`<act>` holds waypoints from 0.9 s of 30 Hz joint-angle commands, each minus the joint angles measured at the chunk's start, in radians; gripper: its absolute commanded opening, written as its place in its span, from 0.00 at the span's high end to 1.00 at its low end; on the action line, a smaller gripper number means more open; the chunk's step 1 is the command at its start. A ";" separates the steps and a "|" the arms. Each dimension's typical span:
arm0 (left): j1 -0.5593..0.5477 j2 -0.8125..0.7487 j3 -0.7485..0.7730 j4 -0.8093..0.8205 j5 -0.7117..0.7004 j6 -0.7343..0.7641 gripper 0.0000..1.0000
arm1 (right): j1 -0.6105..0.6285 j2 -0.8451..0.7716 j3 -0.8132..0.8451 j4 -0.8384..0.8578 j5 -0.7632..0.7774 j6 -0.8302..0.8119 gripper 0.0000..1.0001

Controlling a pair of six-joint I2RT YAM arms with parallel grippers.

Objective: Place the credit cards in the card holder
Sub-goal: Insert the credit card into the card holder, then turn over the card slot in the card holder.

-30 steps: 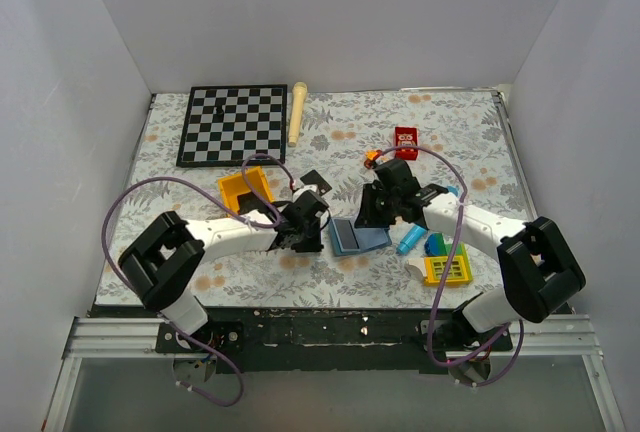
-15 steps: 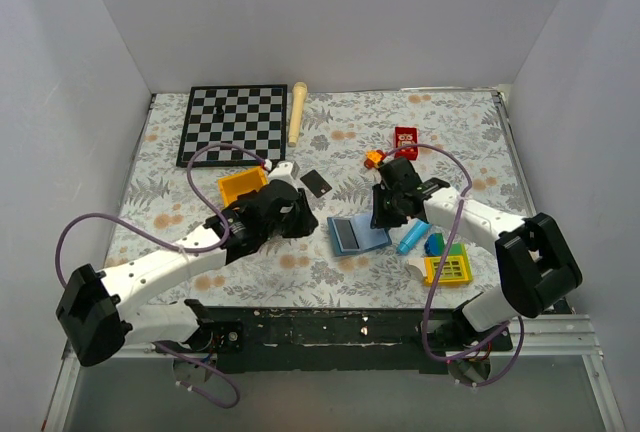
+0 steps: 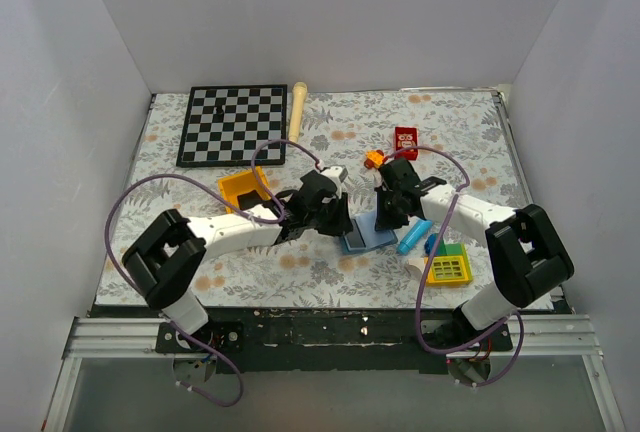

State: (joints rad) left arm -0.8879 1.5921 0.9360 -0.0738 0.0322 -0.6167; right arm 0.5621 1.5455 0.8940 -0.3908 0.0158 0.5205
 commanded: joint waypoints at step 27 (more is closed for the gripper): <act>-0.016 0.244 0.015 0.101 0.092 0.020 0.81 | -0.019 0.019 0.092 -0.161 0.259 -0.043 0.66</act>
State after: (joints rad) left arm -0.8963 1.8160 0.9642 0.0444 0.1299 -0.6022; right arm 0.5541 1.5475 0.9348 -0.5243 0.2226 0.4923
